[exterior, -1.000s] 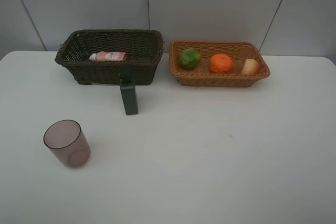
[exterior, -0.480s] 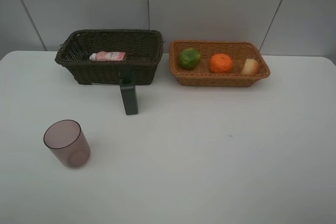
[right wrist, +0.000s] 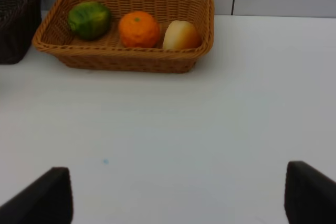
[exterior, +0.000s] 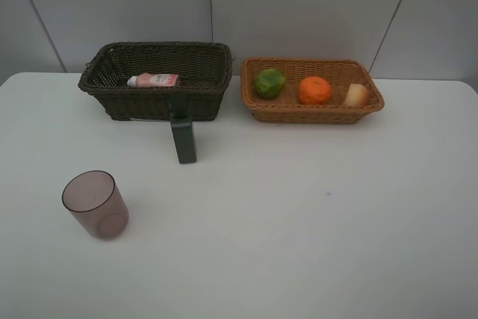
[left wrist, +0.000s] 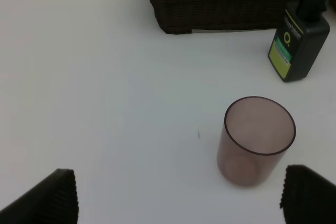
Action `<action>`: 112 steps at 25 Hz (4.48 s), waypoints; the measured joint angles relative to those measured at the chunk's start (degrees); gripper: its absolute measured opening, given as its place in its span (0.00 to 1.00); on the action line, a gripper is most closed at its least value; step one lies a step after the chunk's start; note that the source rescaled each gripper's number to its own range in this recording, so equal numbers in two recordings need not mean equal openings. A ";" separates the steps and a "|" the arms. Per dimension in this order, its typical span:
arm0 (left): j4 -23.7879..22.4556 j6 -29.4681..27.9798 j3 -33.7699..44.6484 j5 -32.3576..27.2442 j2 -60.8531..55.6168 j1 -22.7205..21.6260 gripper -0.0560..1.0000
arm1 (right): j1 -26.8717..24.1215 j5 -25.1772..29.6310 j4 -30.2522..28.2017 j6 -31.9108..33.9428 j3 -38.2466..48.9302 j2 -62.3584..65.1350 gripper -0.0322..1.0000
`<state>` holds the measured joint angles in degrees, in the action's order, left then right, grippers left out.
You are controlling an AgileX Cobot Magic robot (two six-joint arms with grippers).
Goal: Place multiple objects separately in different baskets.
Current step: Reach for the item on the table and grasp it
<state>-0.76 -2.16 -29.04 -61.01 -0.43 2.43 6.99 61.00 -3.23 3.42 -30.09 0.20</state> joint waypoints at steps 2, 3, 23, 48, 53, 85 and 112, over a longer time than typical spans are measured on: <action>0.00 0.00 0.00 0.00 0.00 0.00 1.00 | 0.00 0.00 0.00 0.00 0.00 0.00 0.74; 0.00 0.00 0.00 0.00 0.00 0.00 1.00 | 0.00 0.00 0.00 0.00 0.00 0.00 0.74; 0.00 0.00 0.00 0.00 0.00 0.00 1.00 | 0.00 0.00 0.00 0.00 0.05 0.00 0.74; 0.76 0.00 0.00 0.33 0.00 0.00 1.00 | 0.00 0.00 0.00 0.00 0.05 0.00 0.74; 0.76 0.00 -1.89 0.45 5.62 0.00 1.00 | 0.00 0.00 0.00 0.00 0.05 0.00 0.74; 0.17 33.67 -18.90 6.31 81.23 11.79 1.00 | 0.00 -0.10 0.00 0.00 0.18 0.00 0.74; 1.77 35.78 -11.43 27.63 84.27 11.79 1.00 | 0.00 -0.10 0.00 0.00 0.18 0.00 0.74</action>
<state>1.01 33.61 -40.48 -33.38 83.84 14.22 6.99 60.90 -3.23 3.42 -29.91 0.20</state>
